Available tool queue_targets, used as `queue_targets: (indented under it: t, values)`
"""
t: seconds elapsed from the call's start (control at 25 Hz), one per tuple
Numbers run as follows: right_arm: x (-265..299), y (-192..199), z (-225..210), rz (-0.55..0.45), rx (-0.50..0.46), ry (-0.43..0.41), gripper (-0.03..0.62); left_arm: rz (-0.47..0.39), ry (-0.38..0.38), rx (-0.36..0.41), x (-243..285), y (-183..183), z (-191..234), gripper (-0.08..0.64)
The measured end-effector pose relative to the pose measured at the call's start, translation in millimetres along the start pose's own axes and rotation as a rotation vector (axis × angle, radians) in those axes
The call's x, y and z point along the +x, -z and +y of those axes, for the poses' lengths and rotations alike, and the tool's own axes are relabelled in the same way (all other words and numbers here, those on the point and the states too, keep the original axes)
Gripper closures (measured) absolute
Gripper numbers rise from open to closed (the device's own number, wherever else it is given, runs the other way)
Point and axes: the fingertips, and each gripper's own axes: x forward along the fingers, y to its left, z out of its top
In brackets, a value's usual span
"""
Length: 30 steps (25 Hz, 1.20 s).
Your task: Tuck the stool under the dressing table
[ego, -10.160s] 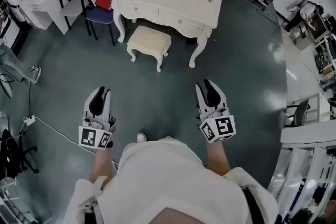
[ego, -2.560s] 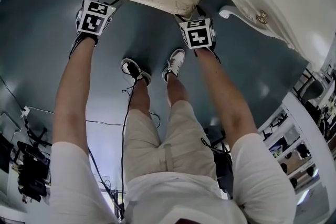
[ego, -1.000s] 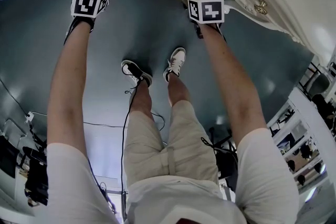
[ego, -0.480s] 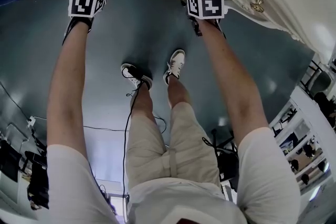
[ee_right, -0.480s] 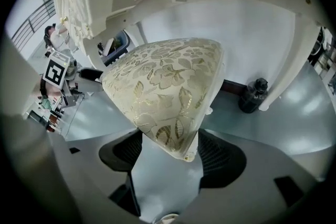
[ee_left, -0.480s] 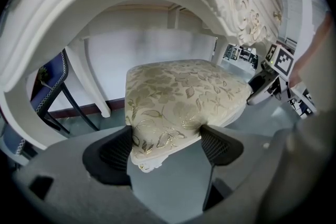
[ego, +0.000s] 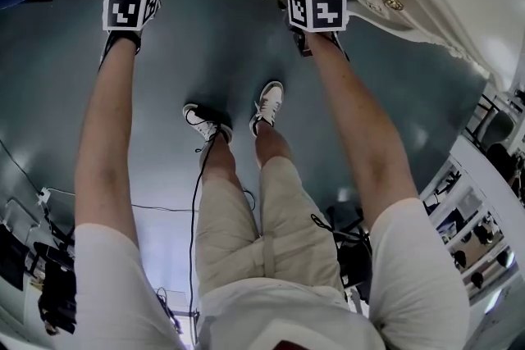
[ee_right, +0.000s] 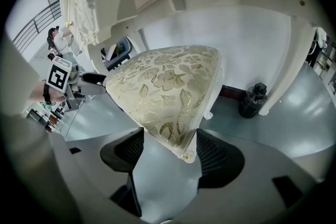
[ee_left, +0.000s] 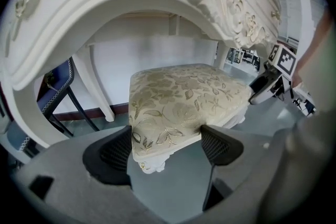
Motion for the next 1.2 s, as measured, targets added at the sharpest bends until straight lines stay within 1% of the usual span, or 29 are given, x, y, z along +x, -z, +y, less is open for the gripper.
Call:
queue_targets:
  t: [0.12,0.2,0.32,0.36,0.44,0.52,0.56,0.64,0.76,0.84,0.88,0.96,1.0,1.04,1.08,1.16,1.2]
  values:
    - [-15,-4,4,-0.058,0.024,-0.028,0.276,-0.056,-0.01,-0.018,-12,-11,-2,0.141]
    - [-26,-3,7,-0.061,0.005,-0.028,0.279,-0.092,-0.024,-0.036,-23,-16,-6,0.141]
    - [-42,3,14,-0.05,-0.045,-0.02,0.296,-0.083,-0.043,-0.042,-40,-11,-18,0.143]
    - [-48,5,18,-0.052,-0.051,-0.023,0.314,-0.075,-0.049,-0.049,-49,-10,-21,0.17]
    - [-63,8,27,-0.061,-0.058,-0.029,0.382,-0.077,-0.057,-0.062,-69,-12,-27,0.268]
    - [-80,5,34,-0.08,-0.07,-0.024,0.447,-0.099,-0.064,-0.077,-91,-21,-29,0.367]
    - [-89,1,36,-0.092,-0.07,-0.021,0.473,-0.117,-0.065,-0.095,-102,-26,-30,0.393]
    - [-109,-5,44,-0.111,-0.041,-0.024,0.506,-0.142,-0.056,-0.148,-125,-30,-33,0.405]
    - [-146,-3,64,-0.128,0.027,-0.043,0.584,-0.132,-0.046,-0.221,-166,-21,-48,0.431]
    - [-174,0,81,-0.124,0.017,-0.066,0.591,-0.131,-0.036,-0.285,-196,-15,-61,0.464]
    - [-188,2,89,-0.12,0.001,-0.074,0.591,-0.138,-0.021,-0.331,-211,-12,-69,0.473]
    - [-214,4,100,-0.116,-0.001,-0.083,0.591,-0.158,0.033,-0.432,-239,-9,-86,0.506]
    - [-227,3,104,-0.12,0.027,-0.087,0.592,-0.17,0.06,-0.465,-253,-10,-94,0.514]
    - [-239,1,106,-0.131,0.073,-0.094,0.592,-0.186,0.076,-0.479,-266,-14,-100,0.532]
    - [-250,-3,109,-0.147,0.128,-0.106,0.592,-0.208,0.073,-0.475,-280,-20,-101,0.537]
    - [-272,-12,115,-0.185,0.212,-0.136,0.593,-0.27,0.035,-0.461,-309,-37,-94,0.543]
    - [-282,-17,119,-0.202,0.222,-0.147,0.592,-0.298,0.018,-0.463,-322,-45,-91,0.543]
